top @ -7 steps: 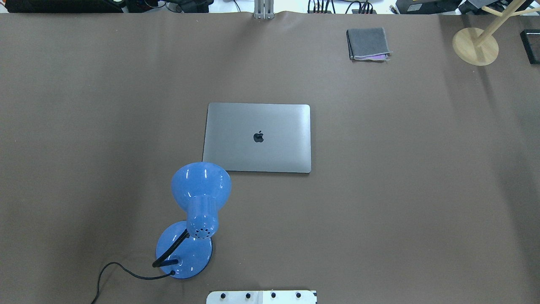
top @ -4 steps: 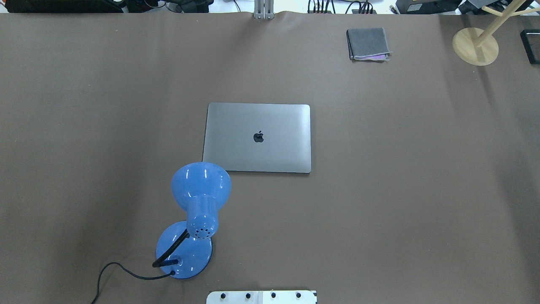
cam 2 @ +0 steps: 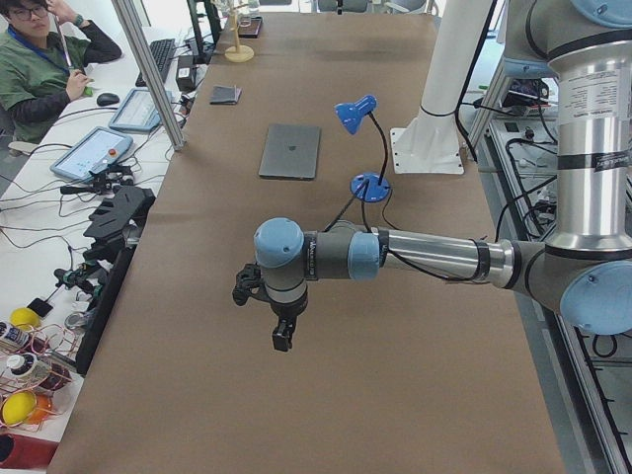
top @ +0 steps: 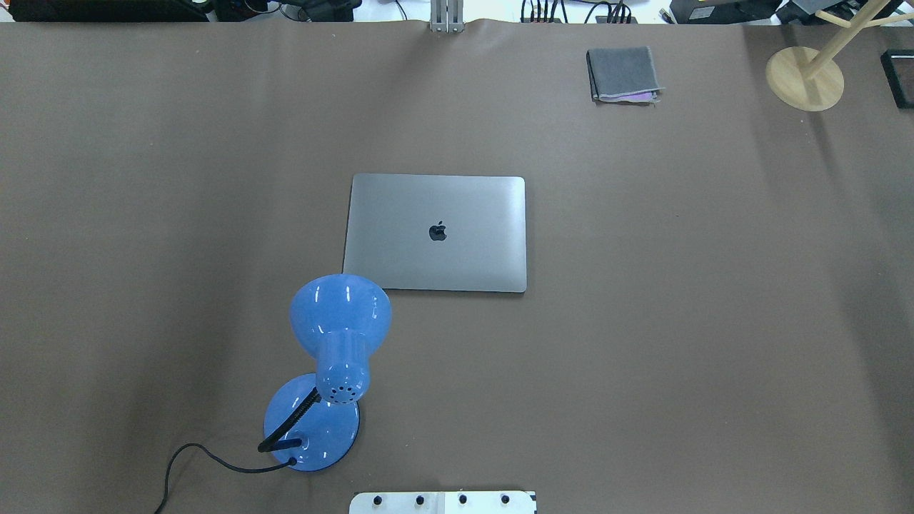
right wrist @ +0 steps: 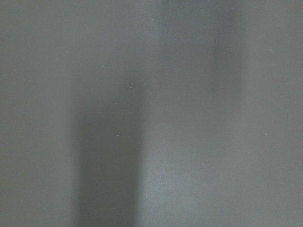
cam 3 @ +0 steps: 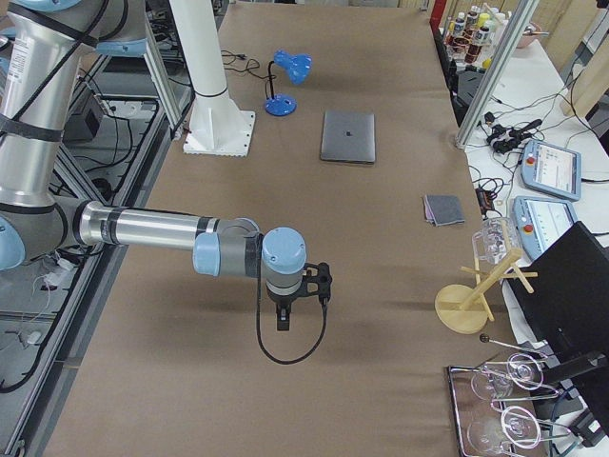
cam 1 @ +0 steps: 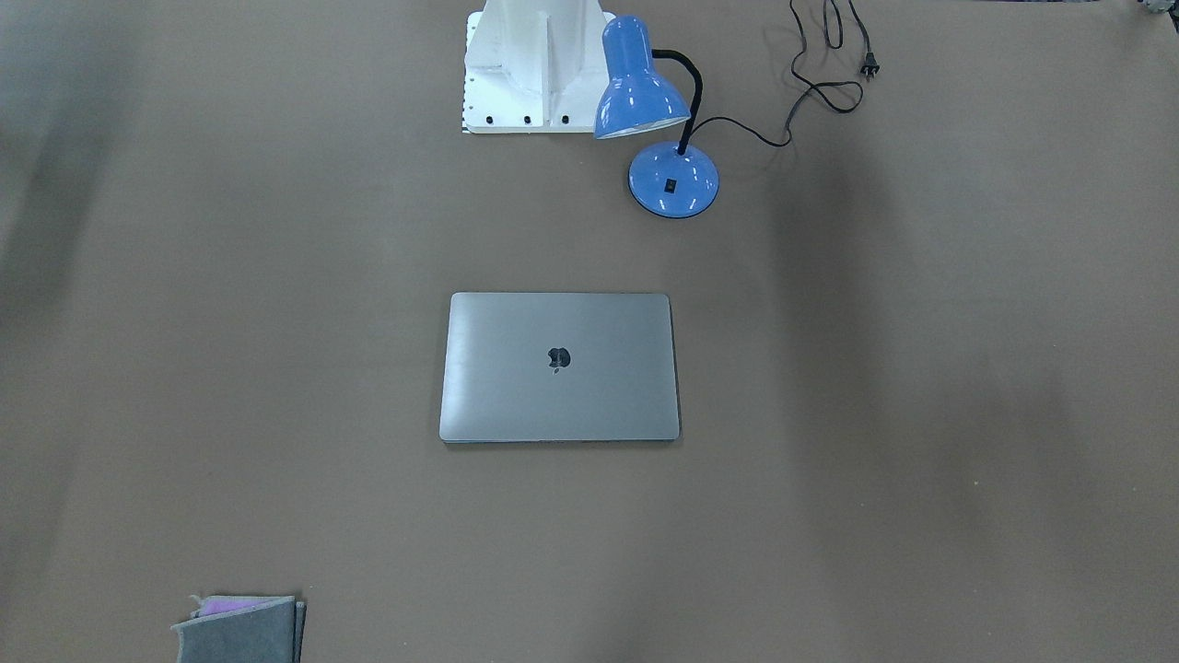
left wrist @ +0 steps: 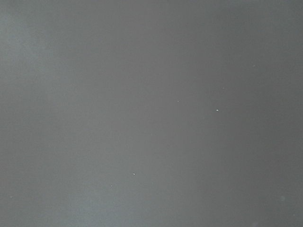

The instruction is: Close laptop

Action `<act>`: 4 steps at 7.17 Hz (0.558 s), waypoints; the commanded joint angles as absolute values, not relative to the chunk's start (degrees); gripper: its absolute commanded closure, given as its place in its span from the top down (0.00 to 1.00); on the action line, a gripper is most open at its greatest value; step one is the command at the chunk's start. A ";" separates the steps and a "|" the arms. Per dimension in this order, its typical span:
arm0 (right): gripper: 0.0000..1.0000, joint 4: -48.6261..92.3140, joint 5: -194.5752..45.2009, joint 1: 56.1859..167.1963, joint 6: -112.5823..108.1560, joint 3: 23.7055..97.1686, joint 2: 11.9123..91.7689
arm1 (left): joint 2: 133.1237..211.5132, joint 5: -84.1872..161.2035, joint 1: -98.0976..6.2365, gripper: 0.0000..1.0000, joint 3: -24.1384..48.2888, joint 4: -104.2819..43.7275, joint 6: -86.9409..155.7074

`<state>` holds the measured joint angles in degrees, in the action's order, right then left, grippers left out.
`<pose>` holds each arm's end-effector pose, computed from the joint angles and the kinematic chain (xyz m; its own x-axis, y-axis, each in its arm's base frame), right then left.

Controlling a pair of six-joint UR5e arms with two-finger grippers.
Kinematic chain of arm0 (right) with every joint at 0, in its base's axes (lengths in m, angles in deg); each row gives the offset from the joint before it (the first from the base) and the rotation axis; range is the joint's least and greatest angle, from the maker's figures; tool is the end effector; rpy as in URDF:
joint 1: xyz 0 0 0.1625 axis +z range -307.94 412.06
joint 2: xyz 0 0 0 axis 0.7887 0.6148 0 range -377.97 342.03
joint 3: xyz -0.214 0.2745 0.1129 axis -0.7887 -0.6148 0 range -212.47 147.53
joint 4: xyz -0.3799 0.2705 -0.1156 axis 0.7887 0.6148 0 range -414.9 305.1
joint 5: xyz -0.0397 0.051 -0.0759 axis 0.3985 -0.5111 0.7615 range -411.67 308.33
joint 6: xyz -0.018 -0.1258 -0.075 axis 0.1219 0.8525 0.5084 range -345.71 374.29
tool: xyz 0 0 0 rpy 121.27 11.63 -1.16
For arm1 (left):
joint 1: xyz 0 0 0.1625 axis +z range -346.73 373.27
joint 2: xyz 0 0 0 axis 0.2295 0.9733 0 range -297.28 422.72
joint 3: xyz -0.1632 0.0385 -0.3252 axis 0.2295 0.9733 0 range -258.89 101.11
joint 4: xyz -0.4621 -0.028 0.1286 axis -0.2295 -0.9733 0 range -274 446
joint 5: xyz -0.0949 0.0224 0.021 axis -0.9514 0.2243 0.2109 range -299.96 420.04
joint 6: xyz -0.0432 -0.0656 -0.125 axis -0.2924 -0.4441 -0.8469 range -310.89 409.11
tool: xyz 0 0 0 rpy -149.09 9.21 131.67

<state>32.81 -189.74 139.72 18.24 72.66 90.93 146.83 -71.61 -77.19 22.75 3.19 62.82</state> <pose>0.0055 -0.4398 0.6402 0.6640 -0.0768 0.7438 0.0867 0.9959 0.0255 -0.0393 -0.5184 0.5930 0.7277 0.2148 -0.6514 -0.1692 0.9766 0.1331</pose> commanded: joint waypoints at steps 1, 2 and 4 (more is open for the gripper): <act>1.00 32.81 -189.83 138.99 18.16 72.73 90.93 | 145.27 -71.44 -77.17 0.98 22.36 3.38 62.82; 1.00 32.81 -190.00 138.98 18.24 72.73 90.93 | 143.60 -71.88 -77.26 0.98 22.88 3.04 62.82; 1.00 32.64 -190.00 138.98 18.24 72.73 90.93 | 142.53 -71.97 -77.35 0.98 24.55 2.95 62.82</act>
